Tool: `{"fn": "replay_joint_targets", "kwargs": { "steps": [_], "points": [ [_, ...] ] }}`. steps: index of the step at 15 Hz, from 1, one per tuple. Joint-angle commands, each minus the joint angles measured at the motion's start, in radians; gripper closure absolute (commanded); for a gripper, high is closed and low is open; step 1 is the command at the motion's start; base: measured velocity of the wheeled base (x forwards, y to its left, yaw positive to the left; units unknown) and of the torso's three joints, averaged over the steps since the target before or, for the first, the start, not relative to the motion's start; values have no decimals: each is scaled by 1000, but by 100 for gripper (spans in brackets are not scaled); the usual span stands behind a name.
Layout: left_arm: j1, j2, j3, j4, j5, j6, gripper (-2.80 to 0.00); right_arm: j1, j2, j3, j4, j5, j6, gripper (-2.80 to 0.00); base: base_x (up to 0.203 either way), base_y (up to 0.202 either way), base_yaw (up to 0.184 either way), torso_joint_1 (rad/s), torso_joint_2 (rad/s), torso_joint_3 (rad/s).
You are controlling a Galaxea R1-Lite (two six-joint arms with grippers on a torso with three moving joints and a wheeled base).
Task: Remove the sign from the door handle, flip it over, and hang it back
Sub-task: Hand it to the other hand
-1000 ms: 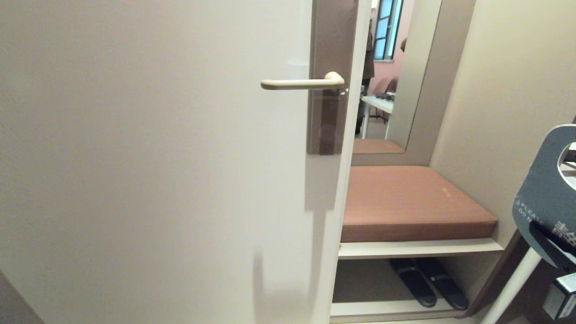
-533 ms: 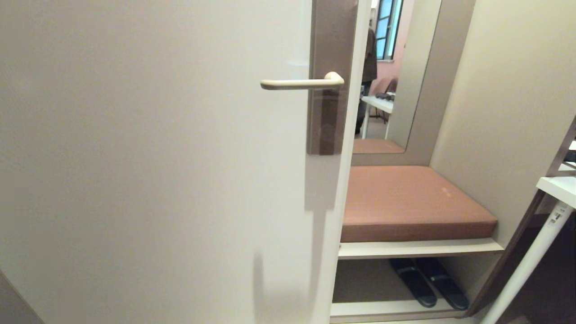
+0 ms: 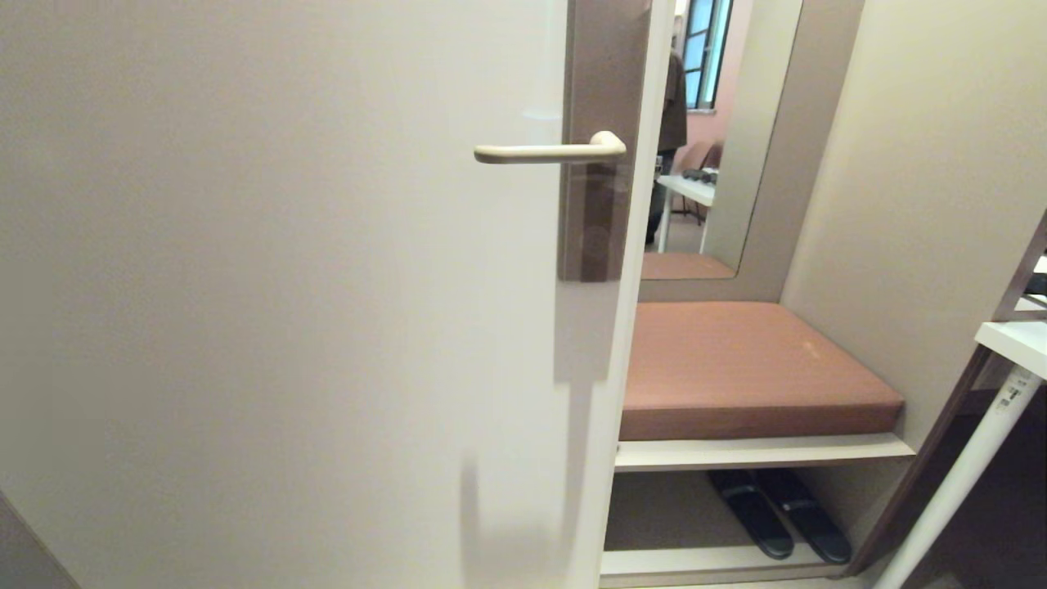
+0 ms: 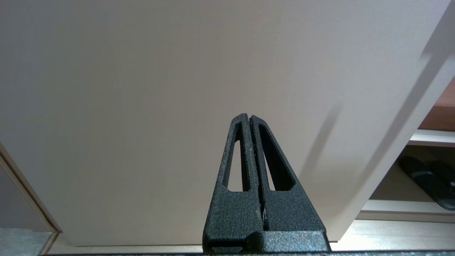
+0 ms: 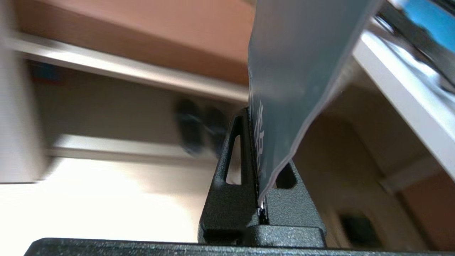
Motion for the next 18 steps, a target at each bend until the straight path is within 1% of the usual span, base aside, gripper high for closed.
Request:
{"fn": "replay_joint_targets", "kwargs": {
  "steps": [1, 3, 4, 6, 7, 12, 16, 18],
  "points": [
    [0, 1, 0, 0, 0, -2, 0, -17, -115, 0, 33, 61, -2, 0, 0, 0, 0, 0, 0, 0],
    [0, 1, 0, 0, 0, -2, 0, -15, -161, 0, 96, 90, 15, 0, 0, 0, 0, 0, 0, 0],
    [0, 1, 0, 0, 1, -2, 0, -6, -161, 0, 104, 99, 54, 0, 0, 0, 0, 0, 0, 0],
    [0, 1, 0, 1, 0, -2, 0, 57, -194, 0, 151, 146, 106, 0, 0, 0, 0, 0, 0, 0],
    [0, 1, 0, 0, 0, -2, 0, 75, -208, -1, 175, 155, 124, 0, 0, 0, 0, 0, 0, 0],
    [0, 1, 0, 1, 1, -2, 0, 67, -338, 0, 175, 169, 118, 0, 0, 0, 0, 0, 0, 0],
    [0, 1, 0, 0, 0, -2, 0, 63, -410, -2, 175, 164, 135, 0, 0, 0, 0, 0, 0, 0],
    [0, 1, 0, 1, 0, -2, 0, 63, -435, -2, 175, 162, 189, 0, 0, 0, 0, 0, 0, 0]
  ]
}}
